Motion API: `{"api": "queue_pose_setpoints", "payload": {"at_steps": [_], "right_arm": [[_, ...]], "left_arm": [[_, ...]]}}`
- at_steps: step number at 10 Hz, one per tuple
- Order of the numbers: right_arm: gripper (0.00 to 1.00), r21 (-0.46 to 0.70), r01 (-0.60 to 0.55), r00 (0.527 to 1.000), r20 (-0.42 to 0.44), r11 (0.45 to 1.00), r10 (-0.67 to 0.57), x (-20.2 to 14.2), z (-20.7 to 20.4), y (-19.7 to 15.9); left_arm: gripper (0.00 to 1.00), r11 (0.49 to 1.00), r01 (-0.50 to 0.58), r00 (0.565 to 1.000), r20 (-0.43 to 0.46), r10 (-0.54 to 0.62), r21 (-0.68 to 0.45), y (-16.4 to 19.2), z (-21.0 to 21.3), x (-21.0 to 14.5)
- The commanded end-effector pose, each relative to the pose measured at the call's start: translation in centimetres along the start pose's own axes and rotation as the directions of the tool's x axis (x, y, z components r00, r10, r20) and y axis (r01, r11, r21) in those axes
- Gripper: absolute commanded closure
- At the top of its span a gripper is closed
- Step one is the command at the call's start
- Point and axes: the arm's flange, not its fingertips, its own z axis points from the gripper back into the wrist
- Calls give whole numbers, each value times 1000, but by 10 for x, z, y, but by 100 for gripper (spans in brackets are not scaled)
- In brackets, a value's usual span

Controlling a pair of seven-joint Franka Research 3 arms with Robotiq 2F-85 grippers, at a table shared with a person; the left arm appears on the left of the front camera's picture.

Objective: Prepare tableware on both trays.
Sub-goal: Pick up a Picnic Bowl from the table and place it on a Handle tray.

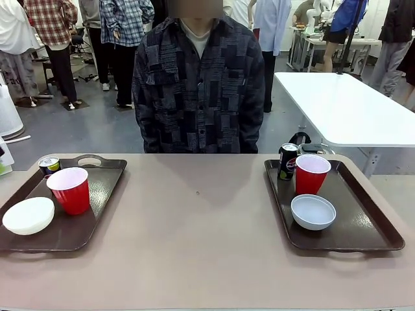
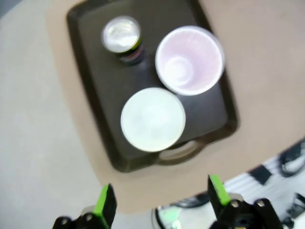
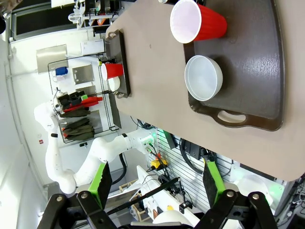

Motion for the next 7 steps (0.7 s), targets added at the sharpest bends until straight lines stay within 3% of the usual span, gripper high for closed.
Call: {"api": "queue_pose_setpoints", "payload": {"at_steps": [1,2,4,7], "right_arm": [[0,9,-3,1000,0,1000,3,0,0,0],[0,9,-3,1000,0,1000,3,0,0,0],[0,9,-3,1000,0,1000,3,0,0,0],[0,9,-3,1000,0,1000,3,0,0,0]], "left_arm": [[0,947,-34,999,12,40,-320,31,27,18],[0,868,-67,997,-6,73,-493,65,40,27],[0,703,-117,992,-54,112,-702,122,47,32],[0,610,-110,983,5,184,-785,163,30,13]]}}
